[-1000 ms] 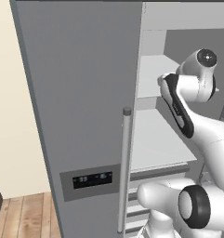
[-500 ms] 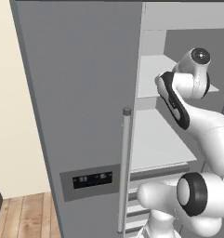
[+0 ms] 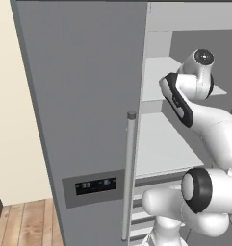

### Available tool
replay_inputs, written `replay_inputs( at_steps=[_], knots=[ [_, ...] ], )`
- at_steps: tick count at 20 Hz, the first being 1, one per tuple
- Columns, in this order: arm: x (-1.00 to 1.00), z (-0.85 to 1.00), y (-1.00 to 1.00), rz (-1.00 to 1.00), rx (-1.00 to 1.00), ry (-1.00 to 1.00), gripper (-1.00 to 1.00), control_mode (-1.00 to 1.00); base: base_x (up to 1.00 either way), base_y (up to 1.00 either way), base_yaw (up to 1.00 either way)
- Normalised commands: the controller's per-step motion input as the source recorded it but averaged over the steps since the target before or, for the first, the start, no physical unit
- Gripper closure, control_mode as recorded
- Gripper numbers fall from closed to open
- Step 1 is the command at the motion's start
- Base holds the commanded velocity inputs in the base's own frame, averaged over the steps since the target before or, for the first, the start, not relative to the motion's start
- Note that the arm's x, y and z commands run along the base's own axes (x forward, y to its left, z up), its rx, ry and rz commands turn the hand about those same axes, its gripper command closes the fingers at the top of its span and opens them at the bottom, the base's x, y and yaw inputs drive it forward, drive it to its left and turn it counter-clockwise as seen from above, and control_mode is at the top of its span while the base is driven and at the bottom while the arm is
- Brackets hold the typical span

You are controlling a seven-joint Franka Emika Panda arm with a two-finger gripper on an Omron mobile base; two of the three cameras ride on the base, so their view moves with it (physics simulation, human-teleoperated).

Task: There is a bowl on the dining counter. Grab a lemon wedge from the fridge and place it in the bowl. Then get the liquor bottle and glass cup from the cabinet and place them next to the bowl.

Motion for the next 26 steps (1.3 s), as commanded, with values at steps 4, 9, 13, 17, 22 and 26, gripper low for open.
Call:
replay_inputs(
  at_steps=[4, 9, 13, 17, 22, 26],
  knots=[
    [0.06, -0.22, -0.07, 0.00, 0.00, 0.00, -1.00, -1.00, 0.00, 0.00, 0.00],
    [-0.02, -0.33, -0.03, 0.00, 0.00, 0.00, -1.00, -1.00, 0.00, 0.00, 0.00],
    [-0.07, -0.42, -0.01, 0.00, 0.00, 0.00, -1.00, -1.00, 0.00, 0.00, 0.00],
    [0.00, -0.42, -0.07, 0.00, 0.00, 0.00, -1.00, -1.00, 0.00, 0.00, 0.00],
    [0.00, -0.43, -0.10, 0.00, 0.01, 0.01, -1.00, -1.00, 0.00, 0.00, 0.00],
    [-0.21, -0.46, -0.20, 0.00, 0.00, 0.00, -1.00, -1.00, 0.00, 0.00, 0.00]
  ],
)
